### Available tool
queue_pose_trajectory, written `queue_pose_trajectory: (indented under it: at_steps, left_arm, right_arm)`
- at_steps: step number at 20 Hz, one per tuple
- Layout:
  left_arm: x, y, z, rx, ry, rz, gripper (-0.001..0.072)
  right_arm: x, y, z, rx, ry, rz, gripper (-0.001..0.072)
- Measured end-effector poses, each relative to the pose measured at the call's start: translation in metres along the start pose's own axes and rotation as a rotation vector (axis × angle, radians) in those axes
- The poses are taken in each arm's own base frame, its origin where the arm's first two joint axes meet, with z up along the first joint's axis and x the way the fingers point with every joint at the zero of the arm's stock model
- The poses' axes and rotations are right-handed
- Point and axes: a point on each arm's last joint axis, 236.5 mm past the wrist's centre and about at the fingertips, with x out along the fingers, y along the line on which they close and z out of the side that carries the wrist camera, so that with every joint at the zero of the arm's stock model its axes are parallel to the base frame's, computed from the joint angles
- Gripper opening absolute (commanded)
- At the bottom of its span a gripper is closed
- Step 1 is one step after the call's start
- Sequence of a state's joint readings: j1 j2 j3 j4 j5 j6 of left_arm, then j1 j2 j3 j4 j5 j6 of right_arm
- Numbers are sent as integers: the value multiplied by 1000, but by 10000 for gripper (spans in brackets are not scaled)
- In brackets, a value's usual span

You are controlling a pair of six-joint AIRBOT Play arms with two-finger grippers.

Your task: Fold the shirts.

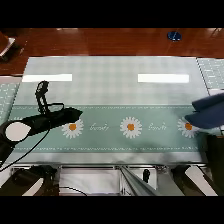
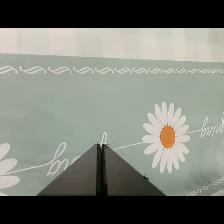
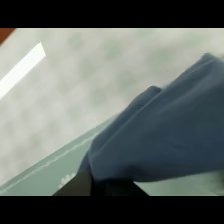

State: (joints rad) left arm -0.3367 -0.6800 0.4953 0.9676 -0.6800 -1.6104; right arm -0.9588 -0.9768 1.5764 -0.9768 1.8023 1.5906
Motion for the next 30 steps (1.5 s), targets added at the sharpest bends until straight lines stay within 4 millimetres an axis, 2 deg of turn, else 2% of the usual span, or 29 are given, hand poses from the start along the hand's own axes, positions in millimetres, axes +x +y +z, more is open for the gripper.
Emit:
queue_pose_trajectory:
  at_steps: [4, 7, 9, 13, 18, 22, 23, 25, 26, 30]
  left_arm:
    - [0, 0, 4, 0, -18, -1, 18]
    - [0, 0, 8, 0, -33, -1, 18]
    - [0, 0, 11, 0, -48, -2, 18]
    - [-1, -1, 16, 0, -69, -3, 18]
    - [-1, -1, 23, 0, -98, -4, 18]
    - [-2, -1, 29, 0, -124, -5, 18]
    - [-2, -1, 29, 0, -125, -5, 18]
    - [-2, -1, 32, 0, -135, -5, 18]
    - [-2, -1, 33, 0, -141, -5, 18]
    - [-1, 0, 43, -2, -181, -2, 18]
  right_arm:
    - [-36, -68, -9, 148, -79, -253, 30]
    - [-60, -105, -22, 231, -110, -427, 30]
    - [-70, -122, -32, 278, -113, -511, 30]
    - [-70, -140, -47, 328, -81, -578, 30]
    - [-69, -145, -58, 340, -63, -601, 30]
    - [-75, -156, -82, 377, -53, -681, 31]
    - [-75, -159, -90, 387, -46, -697, 50]
    - [-73, -167, -108, 415, -23, -737, 389]
    - [-72, -171, -118, 433, -9, -761, 414]
    - [-67, -183, -145, 476, 32, -814, 414]
